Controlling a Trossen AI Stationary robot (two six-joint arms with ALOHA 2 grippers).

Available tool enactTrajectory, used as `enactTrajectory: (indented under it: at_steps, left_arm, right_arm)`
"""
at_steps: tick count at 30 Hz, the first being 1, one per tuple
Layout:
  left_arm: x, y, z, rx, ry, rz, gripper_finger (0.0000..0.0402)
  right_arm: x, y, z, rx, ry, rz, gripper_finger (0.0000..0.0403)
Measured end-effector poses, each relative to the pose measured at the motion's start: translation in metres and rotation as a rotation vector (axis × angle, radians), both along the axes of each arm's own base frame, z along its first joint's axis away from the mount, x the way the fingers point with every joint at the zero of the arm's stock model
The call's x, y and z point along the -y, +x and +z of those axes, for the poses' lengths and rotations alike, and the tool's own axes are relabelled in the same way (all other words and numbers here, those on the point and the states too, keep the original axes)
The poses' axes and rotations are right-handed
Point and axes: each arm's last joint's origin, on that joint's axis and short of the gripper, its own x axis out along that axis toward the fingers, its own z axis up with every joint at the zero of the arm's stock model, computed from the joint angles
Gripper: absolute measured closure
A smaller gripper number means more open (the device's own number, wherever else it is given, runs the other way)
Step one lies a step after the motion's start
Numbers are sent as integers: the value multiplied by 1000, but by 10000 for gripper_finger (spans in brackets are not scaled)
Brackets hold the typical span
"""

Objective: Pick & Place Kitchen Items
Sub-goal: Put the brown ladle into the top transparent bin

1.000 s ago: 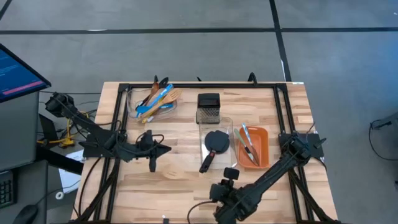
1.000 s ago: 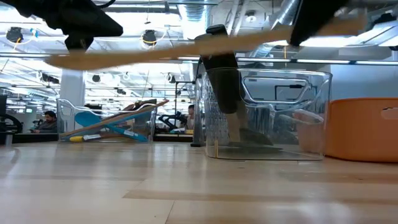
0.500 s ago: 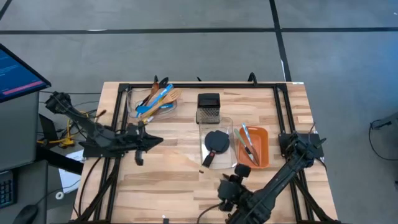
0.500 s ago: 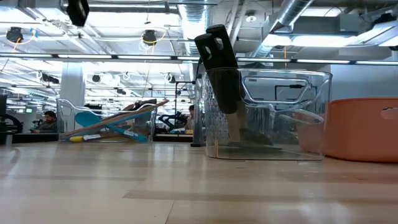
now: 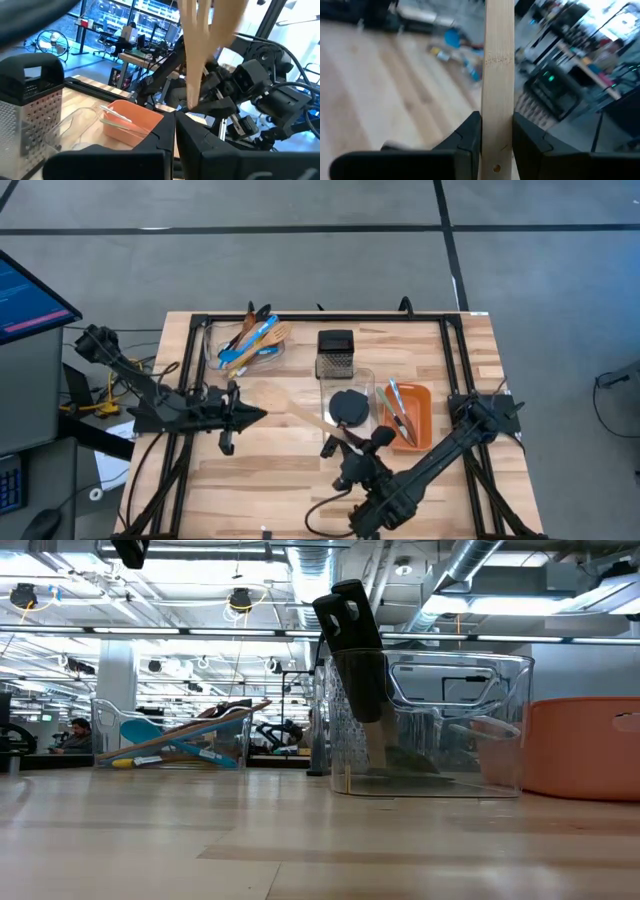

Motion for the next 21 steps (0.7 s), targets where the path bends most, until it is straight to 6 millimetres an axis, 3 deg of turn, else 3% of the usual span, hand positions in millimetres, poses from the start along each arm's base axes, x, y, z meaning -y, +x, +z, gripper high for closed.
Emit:
enactTrajectory:
  at_steps: [11,14,21]
  left_arm:
    - [18,24,9,270,159,-15,399]
    - [16,30,5,264,163,7,396]
    - [6,47,-4,261,85,20,343]
  right_arm:
    - [19,15,4,124,-110,-43,329]
    - [22,17,5,119,-122,-48,329]
    - [25,19,5,97,-165,-44,329]
